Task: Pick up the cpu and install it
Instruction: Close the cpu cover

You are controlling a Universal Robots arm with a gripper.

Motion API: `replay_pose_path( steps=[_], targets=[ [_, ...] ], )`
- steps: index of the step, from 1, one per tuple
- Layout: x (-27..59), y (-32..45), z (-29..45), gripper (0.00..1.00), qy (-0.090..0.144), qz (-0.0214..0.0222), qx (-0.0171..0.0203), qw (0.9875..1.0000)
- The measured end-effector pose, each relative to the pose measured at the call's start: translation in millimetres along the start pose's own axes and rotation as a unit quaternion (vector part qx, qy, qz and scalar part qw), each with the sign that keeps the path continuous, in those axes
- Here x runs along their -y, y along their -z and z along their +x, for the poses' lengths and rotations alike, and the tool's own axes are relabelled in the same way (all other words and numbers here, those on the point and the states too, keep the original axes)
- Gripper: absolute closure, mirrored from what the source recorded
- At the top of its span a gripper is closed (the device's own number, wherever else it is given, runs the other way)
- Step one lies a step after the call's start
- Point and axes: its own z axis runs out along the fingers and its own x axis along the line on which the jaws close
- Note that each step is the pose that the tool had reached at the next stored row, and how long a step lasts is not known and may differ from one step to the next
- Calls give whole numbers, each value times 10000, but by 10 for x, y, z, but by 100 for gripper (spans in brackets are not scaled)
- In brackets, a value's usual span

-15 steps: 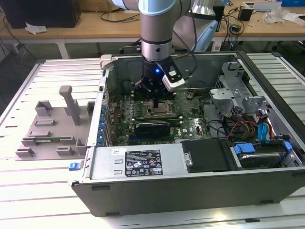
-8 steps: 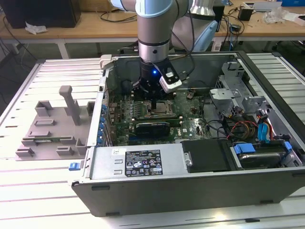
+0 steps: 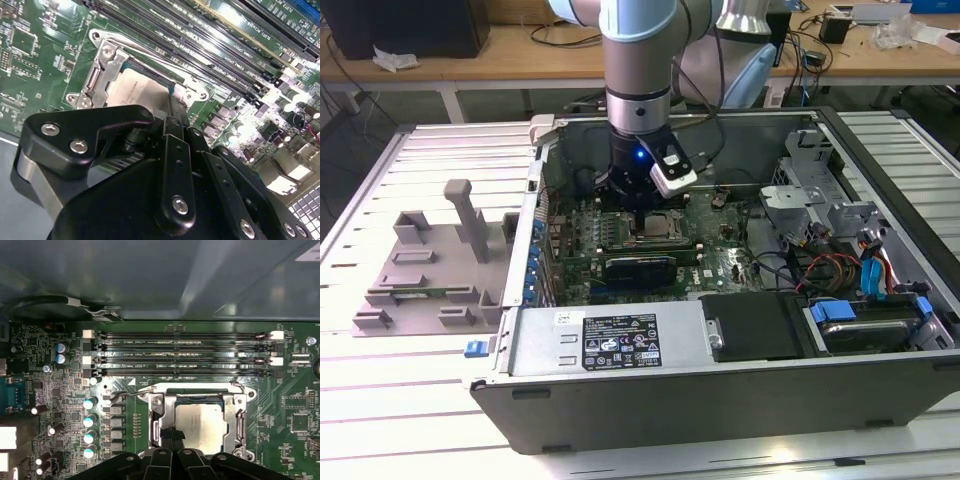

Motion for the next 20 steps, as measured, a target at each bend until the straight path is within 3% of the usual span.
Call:
replay_pose_path(
  steps=[4, 20],
  targets=[
    [-1, -37, 57, 89, 2, -1, 3, 10000],
    [-2, -66, 65, 89, 5, 0, 3, 10000]
  ],
)
